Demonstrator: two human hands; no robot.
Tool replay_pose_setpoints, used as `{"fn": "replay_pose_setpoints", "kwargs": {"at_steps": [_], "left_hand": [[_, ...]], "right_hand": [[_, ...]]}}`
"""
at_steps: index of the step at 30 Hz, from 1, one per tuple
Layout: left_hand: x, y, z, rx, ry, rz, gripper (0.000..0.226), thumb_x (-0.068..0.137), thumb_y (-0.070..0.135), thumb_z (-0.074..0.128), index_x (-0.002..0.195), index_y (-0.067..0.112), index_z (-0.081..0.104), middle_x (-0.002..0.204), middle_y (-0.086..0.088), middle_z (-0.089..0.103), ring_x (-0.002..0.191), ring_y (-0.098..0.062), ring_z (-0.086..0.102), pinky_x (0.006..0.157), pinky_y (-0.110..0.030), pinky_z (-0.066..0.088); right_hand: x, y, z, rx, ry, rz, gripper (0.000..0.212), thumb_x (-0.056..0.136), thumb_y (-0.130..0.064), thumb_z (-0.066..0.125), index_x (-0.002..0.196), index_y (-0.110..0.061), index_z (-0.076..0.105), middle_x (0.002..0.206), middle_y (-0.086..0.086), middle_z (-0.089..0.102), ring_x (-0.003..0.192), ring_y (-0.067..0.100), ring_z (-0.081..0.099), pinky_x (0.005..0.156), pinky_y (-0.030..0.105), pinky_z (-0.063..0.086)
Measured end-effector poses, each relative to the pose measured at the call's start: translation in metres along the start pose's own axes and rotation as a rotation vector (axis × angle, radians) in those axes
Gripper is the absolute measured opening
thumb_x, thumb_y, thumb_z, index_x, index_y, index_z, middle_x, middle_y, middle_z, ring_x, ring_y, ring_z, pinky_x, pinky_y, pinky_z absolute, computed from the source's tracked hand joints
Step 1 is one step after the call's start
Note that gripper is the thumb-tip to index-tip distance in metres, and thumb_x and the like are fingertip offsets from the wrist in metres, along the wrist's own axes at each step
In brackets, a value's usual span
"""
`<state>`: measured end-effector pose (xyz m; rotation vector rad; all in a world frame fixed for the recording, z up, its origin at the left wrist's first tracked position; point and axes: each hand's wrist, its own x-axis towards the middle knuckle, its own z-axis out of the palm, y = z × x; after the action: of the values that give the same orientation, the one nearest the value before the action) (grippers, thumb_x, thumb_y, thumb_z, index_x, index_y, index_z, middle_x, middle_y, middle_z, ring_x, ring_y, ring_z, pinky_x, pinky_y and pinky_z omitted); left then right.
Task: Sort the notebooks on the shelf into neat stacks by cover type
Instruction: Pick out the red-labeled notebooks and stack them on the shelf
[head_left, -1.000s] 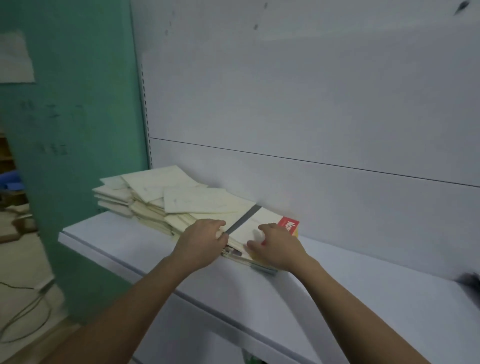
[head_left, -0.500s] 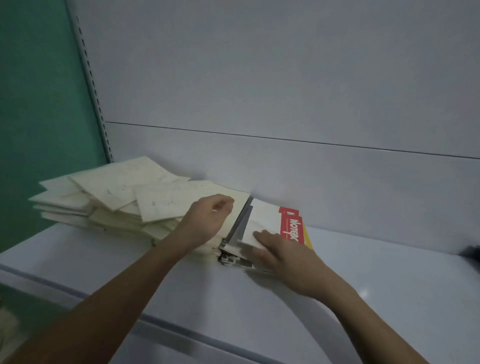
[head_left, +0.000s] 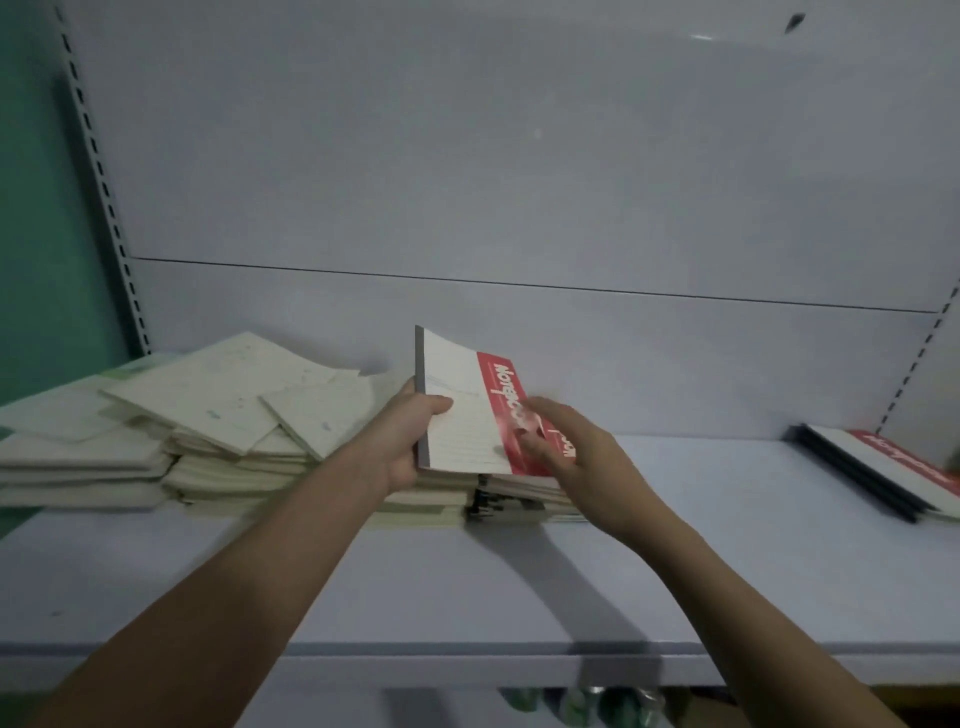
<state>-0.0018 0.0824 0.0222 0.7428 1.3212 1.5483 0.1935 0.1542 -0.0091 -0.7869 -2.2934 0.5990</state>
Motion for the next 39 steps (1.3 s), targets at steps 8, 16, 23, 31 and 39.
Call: {"fn": "replay_pose_setpoints", "kwargs": {"at_steps": [8,16,23,31,39], "left_hand": [[-0.016,0.012,-0.023,0.035,0.081,0.069,0.042,0.102,0.004,0.037,0.140,0.020,0.039,0.135,-0.015,0.056,0.109,-0.033,0.059,0.081,-0.044,0.054],[-0.037,0.004,-0.027,0.026,0.076,0.036,0.043,0.102,0.003,0.035,0.140,0.022,0.040,0.132,-0.014,0.057,0.108,-0.033,0.058,0.071,-0.039,0.054],[-0.056,-0.005,-0.029,0.037,0.121,0.098,0.041,0.100,0.003,0.038,0.136,0.022,0.042,0.128,-0.010,0.059,0.106,-0.030,0.059,0.074,-0.038,0.054],[-0.064,-0.043,0.015,-0.085,0.027,-0.025,0.028,0.105,0.036,0.039,0.124,0.022,0.053,0.104,-0.011,0.070,0.090,-0.028,0.068,0.073,-0.040,0.056],[-0.068,-0.068,0.067,-0.140,0.001,-0.014,0.034,0.094,0.000,0.053,0.122,0.018,0.055,0.109,-0.014,0.071,0.096,-0.034,0.069,0.070,-0.041,0.057]], "right_hand": [[0.005,0.024,0.016,-0.364,-0.379,0.186,0.062,0.089,-0.066,0.047,0.134,-0.023,0.045,0.142,-0.006,0.047,0.126,0.018,0.046,0.105,0.041,0.040],[-0.033,0.006,0.005,-0.527,-0.235,0.075,0.028,0.099,-0.038,0.047,0.116,-0.021,0.061,0.111,-0.001,0.066,0.096,0.021,0.060,0.076,0.034,0.049],[-0.039,0.013,-0.006,-0.203,0.182,0.155,0.033,0.102,-0.020,0.039,0.122,-0.036,0.060,0.094,-0.009,0.069,0.086,0.019,0.063,0.074,0.036,0.052],[-0.074,-0.045,0.008,-0.198,0.190,-0.008,0.035,0.104,-0.027,0.040,0.133,-0.038,0.055,0.120,-0.018,0.062,0.102,0.007,0.060,0.081,0.024,0.049],[-0.111,-0.015,-0.017,-0.220,-0.118,-0.109,0.045,0.101,-0.051,0.033,0.143,-0.039,0.043,0.153,-0.016,0.035,0.142,0.000,0.027,0.114,0.019,0.023]]}}
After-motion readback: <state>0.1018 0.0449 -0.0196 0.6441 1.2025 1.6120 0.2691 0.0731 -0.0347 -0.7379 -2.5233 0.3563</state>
